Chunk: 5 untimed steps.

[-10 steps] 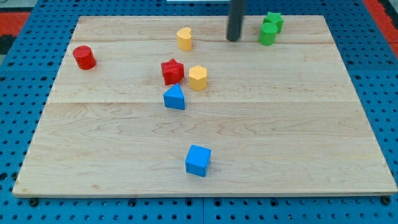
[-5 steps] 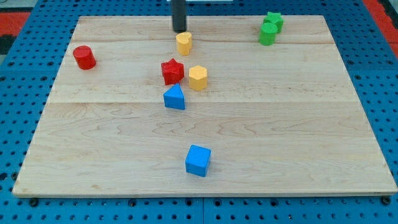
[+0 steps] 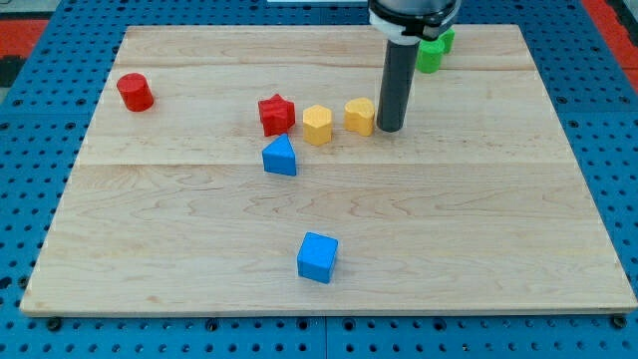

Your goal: Push the yellow heart into the yellow hexagon

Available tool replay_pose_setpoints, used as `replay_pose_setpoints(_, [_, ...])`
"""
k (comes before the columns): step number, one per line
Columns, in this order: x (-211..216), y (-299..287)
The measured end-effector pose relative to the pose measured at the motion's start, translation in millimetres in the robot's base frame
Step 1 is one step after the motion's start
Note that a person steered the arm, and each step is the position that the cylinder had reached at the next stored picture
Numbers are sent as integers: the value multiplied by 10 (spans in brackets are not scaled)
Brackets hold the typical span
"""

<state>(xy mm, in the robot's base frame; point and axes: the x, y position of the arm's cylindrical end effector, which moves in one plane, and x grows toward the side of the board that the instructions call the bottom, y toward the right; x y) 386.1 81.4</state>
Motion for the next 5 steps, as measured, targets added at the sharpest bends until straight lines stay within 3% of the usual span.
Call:
replay_pose_setpoints(1, [-483, 37])
replay_pose_setpoints(5, [490, -180])
